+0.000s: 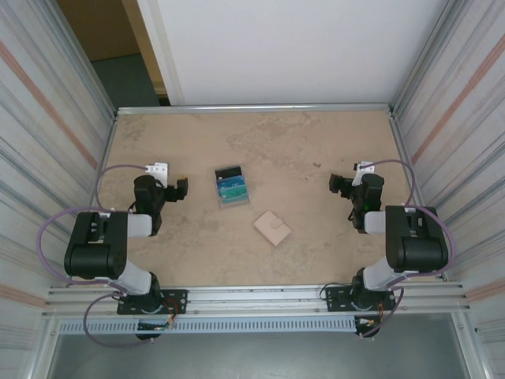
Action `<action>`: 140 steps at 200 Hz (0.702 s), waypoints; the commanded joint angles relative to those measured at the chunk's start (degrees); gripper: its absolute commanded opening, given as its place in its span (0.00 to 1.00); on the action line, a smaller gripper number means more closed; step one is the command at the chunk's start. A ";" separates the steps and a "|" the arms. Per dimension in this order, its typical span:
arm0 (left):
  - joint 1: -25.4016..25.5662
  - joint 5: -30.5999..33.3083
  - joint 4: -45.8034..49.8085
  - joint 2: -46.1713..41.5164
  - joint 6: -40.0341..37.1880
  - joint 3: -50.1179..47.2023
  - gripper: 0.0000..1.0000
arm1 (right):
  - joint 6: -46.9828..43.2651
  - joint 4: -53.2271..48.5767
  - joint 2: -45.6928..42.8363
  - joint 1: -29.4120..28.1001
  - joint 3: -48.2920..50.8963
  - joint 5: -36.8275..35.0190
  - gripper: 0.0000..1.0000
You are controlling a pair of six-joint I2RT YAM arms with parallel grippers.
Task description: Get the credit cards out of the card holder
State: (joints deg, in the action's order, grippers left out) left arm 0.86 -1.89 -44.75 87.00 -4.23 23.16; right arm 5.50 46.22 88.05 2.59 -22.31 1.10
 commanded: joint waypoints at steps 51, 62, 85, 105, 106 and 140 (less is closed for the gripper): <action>0.16 0.52 -0.42 -0.42 0.27 0.49 0.99 | -0.38 -0.07 0.28 0.06 -0.99 -0.67 0.99; 0.02 0.55 -0.50 -0.43 0.27 0.42 0.99 | -0.40 -1.70 0.02 0.40 -1.71 0.38 0.99; 0.19 1.75 -0.17 -0.71 0.69 0.54 0.99 | 0.21 -2.41 -0.43 1.10 -1.86 1.02 0.99; 0.19 3.25 3.10 -3.18 1.49 1.42 0.99 | 0.74 -2.65 -0.97 1.63 -1.86 1.28 0.99; 0.19 3.23 3.23 -3.30 1.45 1.44 0.99 | 0.74 -2.72 -0.96 1.63 -1.86 1.27 0.99; 0.34 4.56 6.52 -8.16 1.68 1.09 0.99 | 0.83 -5.48 -1.29 1.37 -3.34 0.33 0.99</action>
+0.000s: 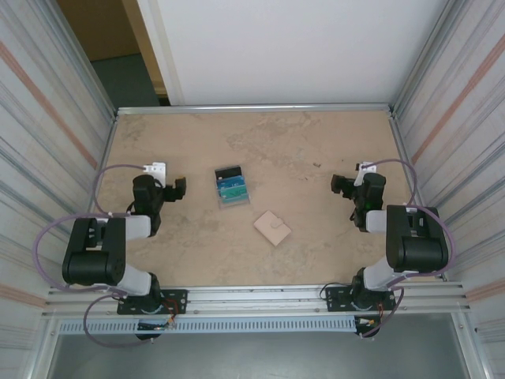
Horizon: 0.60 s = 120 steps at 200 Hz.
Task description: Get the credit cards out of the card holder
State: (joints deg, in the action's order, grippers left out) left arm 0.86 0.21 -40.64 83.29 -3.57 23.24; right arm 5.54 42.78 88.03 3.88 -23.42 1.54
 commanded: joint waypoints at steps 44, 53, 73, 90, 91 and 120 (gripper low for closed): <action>0.83 6.20 9.08 -11.32 2.70 1.89 0.99 | 1.80 -12.38 -4.62 0.96 -6.42 -0.56 0.99; 1.05 6.09 10.51 -12.41 3.51 2.19 0.99 | 2.16 -13.43 -5.78 0.98 -6.69 -0.78 0.99; 2.06 6.26 12.64 -14.89 4.43 2.33 0.99 | 3.25 -18.62 -9.02 0.77 -8.01 -1.23 0.99; 3.11 7.04 14.39 -16.85 5.91 2.42 0.99 | 5.14 -23.19 -12.06 0.49 -9.35 -0.92 0.99; 3.19 7.02 14.51 -16.98 6.02 2.42 0.99 | 5.25 -23.50 -12.21 0.46 -9.45 -0.88 0.99; 5.73 6.25 19.77 -20.83 8.48 3.20 0.99 | 7.24 -34.09 -16.52 -2.48 -12.85 -2.31 0.99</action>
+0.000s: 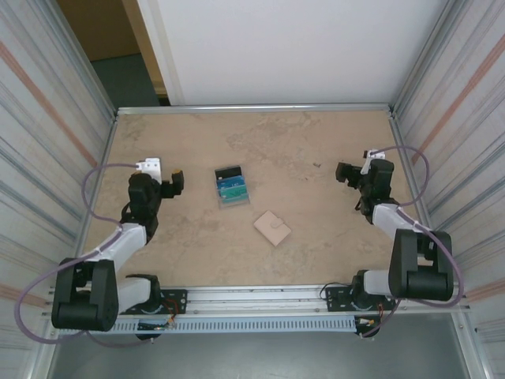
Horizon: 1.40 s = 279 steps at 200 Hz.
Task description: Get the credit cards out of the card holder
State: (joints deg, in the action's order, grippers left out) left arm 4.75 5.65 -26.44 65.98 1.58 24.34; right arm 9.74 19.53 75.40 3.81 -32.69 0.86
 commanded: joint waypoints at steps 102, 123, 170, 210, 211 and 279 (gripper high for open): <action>14.23 4.74 3.24 -14.02 15.93 -3.71 0.99 | 12.52 -39.74 -6.92 -26.07 -12.22 -1.94 0.99; 14.16 6.89 2.49 -15.73 18.16 -4.86 0.99 | 13.15 -43.00 -6.43 -28.09 -13.35 2.16 0.99; 14.15 8.59 2.84 -16.18 19.54 -4.74 0.99 | 13.77 -45.32 -4.86 -32.62 -12.95 8.29 0.99; 14.09 10.34 2.17 -15.00 21.11 -4.57 0.99 | 13.39 -45.55 0.45 -37.98 -13.50 10.13 0.99; 14.12 10.34 2.09 -14.91 21.06 -4.57 0.99 | 13.34 -45.59 0.59 -38.03 -13.52 10.17 0.99; 14.09 12.80 9.66 -11.32 23.53 0.64 0.99 | 7.99 -44.77 10.05 -43.83 -16.16 8.77 0.99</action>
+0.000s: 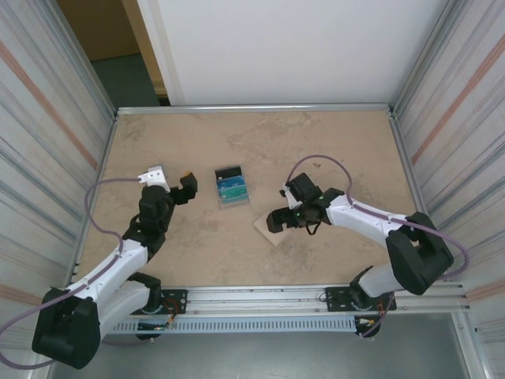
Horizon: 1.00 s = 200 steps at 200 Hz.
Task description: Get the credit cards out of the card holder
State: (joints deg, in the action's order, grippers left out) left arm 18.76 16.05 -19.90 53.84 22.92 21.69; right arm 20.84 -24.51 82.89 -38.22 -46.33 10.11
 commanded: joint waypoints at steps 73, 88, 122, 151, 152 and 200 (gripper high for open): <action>-0.19 3.27 6.65 2.99 3.98 5.16 0.99 | -5.02 -3.50 9.41 -7.61 -6.31 -8.55 0.99; -0.22 3.28 6.69 3.19 3.90 5.27 0.99 | -4.94 -3.86 10.44 -8.48 -6.74 -10.62 0.99; -0.26 3.41 6.85 3.37 3.87 5.47 0.99 | -4.45 -4.71 12.13 -10.24 -6.80 -13.42 0.99; -0.29 3.63 7.55 3.20 4.42 5.80 0.99 | -3.50 -3.17 12.95 -10.50 -5.68 -10.82 0.99; -0.30 3.68 7.57 3.24 4.42 5.81 0.99 | -3.47 -3.17 12.93 -10.49 -5.69 -10.77 0.99; -0.31 4.93 12.09 2.53 6.36 7.86 0.99 | -3.15 -2.63 13.44 -12.47 -4.88 -14.16 0.89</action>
State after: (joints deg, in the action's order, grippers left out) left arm 18.76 18.52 -10.83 57.10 26.94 26.65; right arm 17.41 -27.09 94.65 -49.06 -51.88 -3.07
